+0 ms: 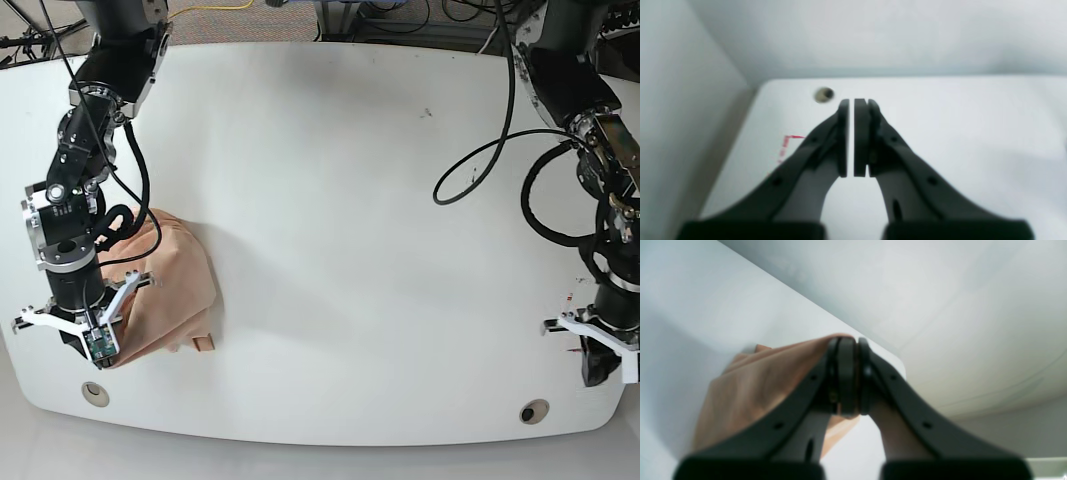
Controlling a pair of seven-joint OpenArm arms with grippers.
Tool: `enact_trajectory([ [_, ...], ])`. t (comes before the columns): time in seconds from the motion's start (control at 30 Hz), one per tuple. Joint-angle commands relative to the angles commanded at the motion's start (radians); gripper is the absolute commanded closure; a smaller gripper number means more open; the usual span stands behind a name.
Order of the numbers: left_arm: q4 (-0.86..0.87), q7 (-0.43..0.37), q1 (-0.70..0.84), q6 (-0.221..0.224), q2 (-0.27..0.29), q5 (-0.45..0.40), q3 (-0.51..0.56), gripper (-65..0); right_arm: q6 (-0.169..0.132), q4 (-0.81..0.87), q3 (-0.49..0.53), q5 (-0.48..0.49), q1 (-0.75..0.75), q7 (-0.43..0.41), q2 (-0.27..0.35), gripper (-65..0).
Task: Fold the T-shirt properly
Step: 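Release the hem with the left gripper, keep the shirt held by right gripper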
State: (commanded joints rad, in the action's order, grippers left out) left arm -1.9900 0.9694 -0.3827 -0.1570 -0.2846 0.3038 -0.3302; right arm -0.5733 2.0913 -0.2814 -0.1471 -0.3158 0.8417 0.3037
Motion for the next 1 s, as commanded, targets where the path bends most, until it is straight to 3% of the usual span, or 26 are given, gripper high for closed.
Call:
enact_trajectory([
  [0.17, -0.002, -0.008, 0.030, -0.001, 0.000, 0.013, -0.027, -0.6, -0.007, 0.001, 0.014, -0.009, -0.024, -0.003, -0.003, 0.0],
  [0.57, -0.025, -0.011, 0.021, 0.002, -0.009, 0.003, -0.063, -0.1, -0.088, 0.106, 0.015, 0.017, -0.133, -0.003, -0.150, 0.0],
  [0.63, -0.023, -0.012, 0.017, 0.005, -0.003, -0.003, -0.053, -1.0, -0.105, 0.082, 0.030, 0.013, -0.209, -0.002, -0.190, 0.0],
  [0.7, -0.023, -0.007, 0.014, 0.006, 0.003, -0.003, -0.052, -1.5, -0.103, 0.067, 0.034, 0.013, -0.230, -0.004, -0.193, 0.0],
  [0.83, -0.021, 0.020, 0.008, 0.003, 0.034, -0.002, -0.047, -8.6, -0.098, 0.007, 0.043, 0.008, -0.265, -0.007, -0.184, 0.0],
  [0.97, -0.017, 0.045, 0.005, 0.000, 0.079, -0.002, -0.035, -21.0, -0.096, -0.059, 0.048, 0.009, -0.290, -0.013, -0.174, 0.0],
  [1.0, -0.001, 0.042, 0.054, -0.006, 0.043, -0.015, -0.056, -11.9, -0.101, -0.054, 0.043, 0.004, -0.142, 0.012, -0.203, -2.2],
])
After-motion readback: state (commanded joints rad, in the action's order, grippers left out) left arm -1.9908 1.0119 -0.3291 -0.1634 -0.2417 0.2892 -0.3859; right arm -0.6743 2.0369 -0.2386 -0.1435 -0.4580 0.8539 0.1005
